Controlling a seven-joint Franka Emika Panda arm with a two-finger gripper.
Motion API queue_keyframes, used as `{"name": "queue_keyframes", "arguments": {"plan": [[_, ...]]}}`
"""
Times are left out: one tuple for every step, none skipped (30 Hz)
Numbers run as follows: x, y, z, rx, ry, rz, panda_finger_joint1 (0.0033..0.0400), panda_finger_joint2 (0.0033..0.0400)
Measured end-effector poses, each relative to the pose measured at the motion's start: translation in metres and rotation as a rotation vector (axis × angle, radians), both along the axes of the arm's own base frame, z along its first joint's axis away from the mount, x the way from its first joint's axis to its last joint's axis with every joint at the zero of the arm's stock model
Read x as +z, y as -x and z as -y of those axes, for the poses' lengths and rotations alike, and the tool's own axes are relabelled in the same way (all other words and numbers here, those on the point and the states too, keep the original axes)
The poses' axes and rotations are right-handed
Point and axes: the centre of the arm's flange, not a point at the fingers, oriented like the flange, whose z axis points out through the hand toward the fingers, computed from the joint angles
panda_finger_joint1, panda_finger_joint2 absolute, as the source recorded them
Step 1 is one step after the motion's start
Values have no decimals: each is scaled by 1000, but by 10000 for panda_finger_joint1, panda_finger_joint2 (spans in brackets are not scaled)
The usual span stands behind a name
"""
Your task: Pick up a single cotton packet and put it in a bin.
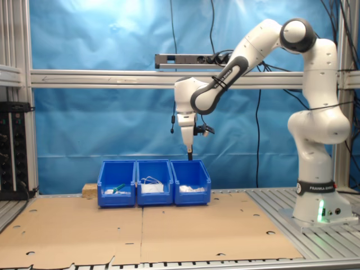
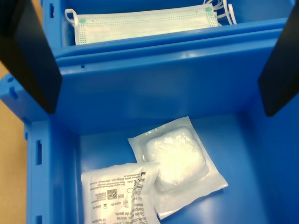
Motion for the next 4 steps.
{"name": "queue_keyframes", "arguments": {"plan": [[0, 0, 0, 0, 0, 0, 400, 400], [0, 0, 0, 0, 0, 0, 400, 400], [0, 0, 0, 0, 0, 0, 400, 400], [0, 0, 0, 0, 0, 0, 400, 400]]}}
